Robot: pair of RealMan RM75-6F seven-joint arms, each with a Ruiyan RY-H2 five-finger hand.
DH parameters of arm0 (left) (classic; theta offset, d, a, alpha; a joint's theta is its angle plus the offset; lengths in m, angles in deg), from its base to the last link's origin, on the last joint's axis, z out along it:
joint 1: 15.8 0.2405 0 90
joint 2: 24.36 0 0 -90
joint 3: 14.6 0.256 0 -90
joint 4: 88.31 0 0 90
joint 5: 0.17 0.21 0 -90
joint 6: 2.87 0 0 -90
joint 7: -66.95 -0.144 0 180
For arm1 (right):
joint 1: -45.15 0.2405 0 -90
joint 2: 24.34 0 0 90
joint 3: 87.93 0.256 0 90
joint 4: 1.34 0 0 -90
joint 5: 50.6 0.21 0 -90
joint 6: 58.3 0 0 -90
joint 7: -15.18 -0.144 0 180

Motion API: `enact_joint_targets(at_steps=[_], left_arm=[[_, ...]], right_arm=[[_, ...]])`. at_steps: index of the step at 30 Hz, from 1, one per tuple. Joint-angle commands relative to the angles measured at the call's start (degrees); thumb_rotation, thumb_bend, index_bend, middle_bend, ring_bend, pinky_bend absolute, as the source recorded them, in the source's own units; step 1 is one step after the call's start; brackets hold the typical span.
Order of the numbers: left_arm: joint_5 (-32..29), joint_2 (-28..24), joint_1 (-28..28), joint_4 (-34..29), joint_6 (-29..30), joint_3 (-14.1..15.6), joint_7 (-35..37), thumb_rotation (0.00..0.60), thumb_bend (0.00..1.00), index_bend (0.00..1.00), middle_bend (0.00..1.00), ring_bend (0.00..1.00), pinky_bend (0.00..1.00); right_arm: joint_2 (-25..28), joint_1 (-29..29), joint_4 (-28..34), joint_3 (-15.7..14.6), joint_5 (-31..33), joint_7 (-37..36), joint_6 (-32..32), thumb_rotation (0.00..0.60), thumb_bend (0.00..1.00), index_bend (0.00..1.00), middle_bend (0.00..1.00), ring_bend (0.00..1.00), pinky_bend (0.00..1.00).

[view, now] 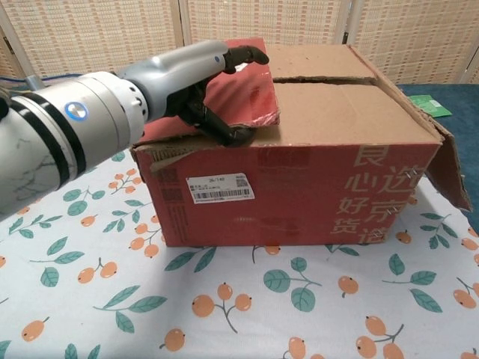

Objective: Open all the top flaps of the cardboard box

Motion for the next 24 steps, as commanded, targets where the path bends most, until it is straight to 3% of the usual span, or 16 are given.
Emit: enact_joint_targets(at_steps=[1, 11, 24], left_arm=[[2.0, 0.1, 0.0, 0.9, 1.3, 0.6, 0.3, 0.6, 0.42, 0.0, 0.0, 0.0, 0.0], [15.8, 1.3, 1.6, 2.8, 10.2, 4.0, -1.5, 0.6, 0.42, 0.0, 0.0, 0.0, 0.0], [23.7, -1.1, 4.9, -0.2, 16.6, 2.6, -3.5, 0.6, 0.42, 0.0, 0.0, 0.0, 0.0]], right_arm=[[0.0, -0.1, 0.0, 0.0, -0.1, 0.2, 0.0, 0.6, 0.43, 0.0, 0.0, 0.0, 0.0], [-0.2, -0.2, 0.3, 0.0, -0.7, 1.0, -0.3, 0.6, 0.43, 0.0, 0.0, 0.0, 0.0], [-0.2, 0.0, 1.0, -0.4, -1.6, 2.6, -1.1, 0.6, 0.43, 0.0, 0.0, 0.0, 0.0]])
